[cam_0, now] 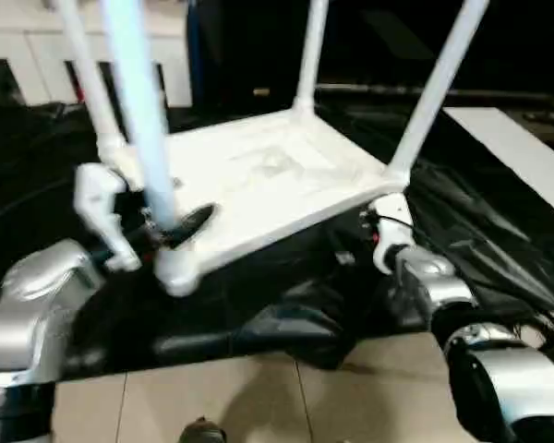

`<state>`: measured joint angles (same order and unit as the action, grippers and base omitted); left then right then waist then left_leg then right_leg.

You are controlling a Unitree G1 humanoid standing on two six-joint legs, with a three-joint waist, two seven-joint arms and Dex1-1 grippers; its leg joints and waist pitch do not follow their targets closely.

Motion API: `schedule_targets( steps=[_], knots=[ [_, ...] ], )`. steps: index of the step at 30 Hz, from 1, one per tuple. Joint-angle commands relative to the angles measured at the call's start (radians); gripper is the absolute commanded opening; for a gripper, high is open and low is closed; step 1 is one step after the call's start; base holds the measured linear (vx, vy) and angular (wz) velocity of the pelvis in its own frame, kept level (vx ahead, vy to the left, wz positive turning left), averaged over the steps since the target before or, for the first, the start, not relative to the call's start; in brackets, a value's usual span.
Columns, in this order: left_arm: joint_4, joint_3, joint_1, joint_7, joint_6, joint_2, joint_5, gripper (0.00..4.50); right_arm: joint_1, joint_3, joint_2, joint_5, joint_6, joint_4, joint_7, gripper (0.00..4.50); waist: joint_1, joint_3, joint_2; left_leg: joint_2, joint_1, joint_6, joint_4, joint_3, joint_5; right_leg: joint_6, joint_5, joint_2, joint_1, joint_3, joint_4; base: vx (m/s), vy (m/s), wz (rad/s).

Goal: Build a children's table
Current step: Rotate table base

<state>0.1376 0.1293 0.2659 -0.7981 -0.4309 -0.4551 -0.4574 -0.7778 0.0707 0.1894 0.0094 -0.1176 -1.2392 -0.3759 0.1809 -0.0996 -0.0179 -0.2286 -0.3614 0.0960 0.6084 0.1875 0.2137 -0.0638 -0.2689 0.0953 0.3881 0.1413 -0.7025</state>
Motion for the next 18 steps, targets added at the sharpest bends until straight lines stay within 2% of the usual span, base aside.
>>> schedule_targets(
  steps=[1, 2, 3, 4, 5, 6, 7, 8, 9, 11, 12, 14, 15, 16, 18],
  knots=[
    [0.078, -0.056, -0.006, -0.048, -0.042, -0.002, -0.027, 4.39, -0.030, -0.002, -0.010, -0.002, 0.011, -0.004, 0.010, 4.00, 0.045, 0.097, -0.017, -0.030, 0.008, 0.036, -0.128, 0.038, 0.553, 0.058, -0.505, 0.018, -0.047, -0.139, -0.025, -0.003, -0.096, 0.04],
    [0.078, -0.056, -0.006, -0.048, -0.042, -0.002, -0.027, 4.39, -0.030, -0.002, -0.010, -0.002, 0.011, -0.004, 0.010, 4.00, 0.039, 0.081, -0.043, -0.007, 0.093, 0.040, 0.004, 0.006, 0.387, 0.047, -0.809, 0.114, 0.061, -0.162, 0.172, 0.050, -0.123, -0.02],
    [0.107, -0.080, -0.008, -0.059, -0.062, -0.007, -0.040, 4.39, -0.035, -0.005, -0.018, -0.005, 0.014, -0.009, 0.009, 4.00, 0.051, 0.077, -0.031, -0.018, 0.042, -0.009, 0.054, -0.034, 0.120, 0.014, -0.950, 0.181, 0.029, -0.217, 0.217, 0.050, -0.123, -0.02],
    [0.129, -0.101, -0.008, -0.066, -0.076, -0.008, -0.050, 4.39, -0.039, -0.011, -0.026, -0.011, 0.016, -0.014, 0.010, 4.00, 0.066, 0.087, -0.016, -0.016, -0.016, -0.007, -0.018, -0.044, 0.024, -0.020, -0.673, 0.125, -0.035, -0.171, 0.153, 0.000, 0.000, 0.00],
    [0.130, -0.104, -0.008, -0.066, -0.077, -0.008, -0.051, 4.39, -0.040, -0.011, -0.027, -0.011, 0.016, -0.015, 0.010, 4.00, 0.068, 0.090, 0.000, -0.018, -0.006, 0.010, -0.039, -0.038, 0.037, -0.041, -0.531, 0.085, -0.016, -0.145, 0.136, 0.000, 0.000, 0.00],
    [0.154, -0.134, -0.003, -0.069, -0.098, -0.001, -0.064, 4.39, -0.047, -0.020, -0.043, -0.017, 0.021, -0.023, 0.011, 4.00, 0.050, 0.092, 0.006, -0.014, 0.010, 0.030, -0.053, -0.030, 0.156, -0.074, -0.387, 0.048, 0.001, -0.127, 0.115, 0.000, 0.000, 0.00],
    [0.157, -0.138, -0.001, -0.069, -0.102, 0.000, -0.066, 4.39, -0.048, -0.021, -0.046, -0.018, 0.022, -0.024, 0.011, 4.00, 0.045, 0.094, 0.015, -0.015, 0.003, 0.041, -0.063, -0.033, 0.210, -0.090, -0.371, 0.046, -0.007, -0.124, 0.111, 0.000, 0.000, 0.00],
    [0.167, -0.157, 0.007, -0.064, -0.111, 0.012, -0.069, 4.39, -0.054, -0.024, -0.060, -0.022, 0.026, -0.027, 0.006, 4.00, 0.035, 0.097, 0.013, -0.015, -0.005, 0.062, -0.072, -0.035, 0.264, -0.102, -0.319, 0.044, -0.016, -0.123, 0.111, 0.000, 0.000, 0.00],
    [0.168, -0.158, 0.007, -0.064, -0.112, 0.014, -0.069, 4.39, -0.054, -0.025, -0.062, -0.022, 0.026, -0.028, 0.005, 4.00, 0.030, 0.100, 0.016, -0.015, -0.006, 0.063, -0.074, -0.036, 0.262, -0.107, -0.293, 0.044, -0.019, -0.122, 0.109, 0.000, 0.000, 0.00],
    [0.174, -0.171, 0.013, -0.060, -0.115, 0.024, -0.070, 4.39, -0.058, -0.027, -0.072, -0.024, 0.029, -0.030, 0.001, 4.00, 0.012, 0.106, 0.018, -0.015, -0.016, 0.065, -0.078, -0.037, 0.217, -0.113, -0.211, 0.043, -0.031, -0.118, 0.105, 0.007, 0.027, -0.07],
    [0.179, -0.184, 0.020, -0.056, -0.119, 0.035, -0.070, 4.39, -0.063, -0.031, -0.085, -0.028, 0.032, -0.032, -0.004, 4.00, 0.001, 0.106, 0.009, -0.010, -0.026, 0.060, -0.079, -0.035, 0.180, -0.108, -0.168, 0.041, -0.039, -0.116, 0.105, 0.014, 0.053, -0.14],
    [0.161, -0.224, 0.063, -0.036, -0.107, 0.087, -0.049, 4.39, -0.077, -0.043, -0.122, -0.035, 0.033, -0.034, -0.017, 4.00, -0.011, 0.103, -0.001, -0.008, -0.021, 0.055, -0.082, -0.030, 0.191, -0.110, -0.159, 0.039, -0.035, -0.120, 0.112, 0.027, 0.055, -0.09],
    [0.161, -0.224, 0.063, -0.036, -0.107, 0.087, -0.049, 4.39, -0.077, -0.043, -0.122, -0.035, 0.033, -0.034, -0.017, 4.00, -0.013, 0.104, 0.002, -0.007, -0.020, 0.058, -0.082, -0.030, 0.193, -0.111, -0.152, 0.039, -0.035, -0.120, 0.110, 0.031, 0.055, -0.06],
    [0.143, -0.241, 0.087, -0.027, -0.099, 0.112, -0.037, 4.39, -0.083, -0.047, -0.139, -0.037, 0.031, -0.034, -0.025, 4.00, -0.026, 0.104, 0.003, -0.008, -0.020, 0.058, -0.084, -0.029, 0.196, -0.117, -0.111, 0.037, -0.036, -0.123, 0.109, 0.035, 0.053, -0.06],
    [0.128, -0.250, 0.103, -0.020, -0.092, 0.129, -0.027, 4.39, -0.087, -0.049, -0.149, -0.036, 0.028, -0.033, -0.035, 4.00, -0.036, 0.108, 0.002, -0.007, -0.018, 0.054, -0.083, -0.028, 0.185, -0.121, -0.056, 0.037, -0.039, -0.122, 0.106, 0.000, 0.000, 0.00]
  ],
)
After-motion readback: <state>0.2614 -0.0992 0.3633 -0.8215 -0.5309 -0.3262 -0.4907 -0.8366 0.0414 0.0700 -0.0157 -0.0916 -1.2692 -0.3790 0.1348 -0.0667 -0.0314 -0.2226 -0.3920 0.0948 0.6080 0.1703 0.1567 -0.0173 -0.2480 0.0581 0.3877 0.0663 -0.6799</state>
